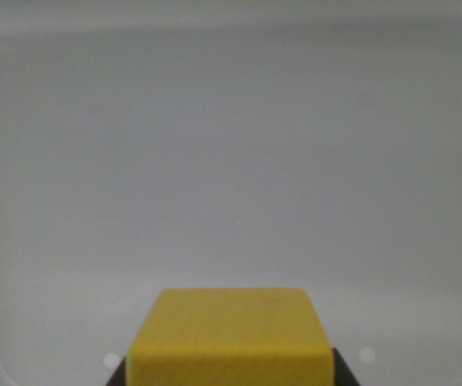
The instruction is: Pick yellow cube
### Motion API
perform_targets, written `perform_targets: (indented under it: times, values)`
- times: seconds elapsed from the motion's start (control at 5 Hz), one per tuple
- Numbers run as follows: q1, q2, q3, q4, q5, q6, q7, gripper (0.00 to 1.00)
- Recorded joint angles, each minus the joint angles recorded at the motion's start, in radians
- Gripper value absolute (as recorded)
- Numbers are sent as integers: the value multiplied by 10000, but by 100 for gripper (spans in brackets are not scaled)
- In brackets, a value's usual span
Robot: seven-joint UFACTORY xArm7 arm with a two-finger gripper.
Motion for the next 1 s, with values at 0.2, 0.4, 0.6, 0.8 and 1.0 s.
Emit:
perform_targets:
  times: [0.2, 0.4, 0.6, 0.8, 1.0]
  values:
    - [1, -73, -2, 143, -7, 215, 9, 100]
    - [1, -73, -2, 143, -7, 215, 9, 100]
    - [2, -129, -4, 252, -13, 380, 16, 100]
    - [2, -129, -4, 252, -13, 380, 16, 100]
    - [2, -166, -5, 325, -16, 490, 21, 100]
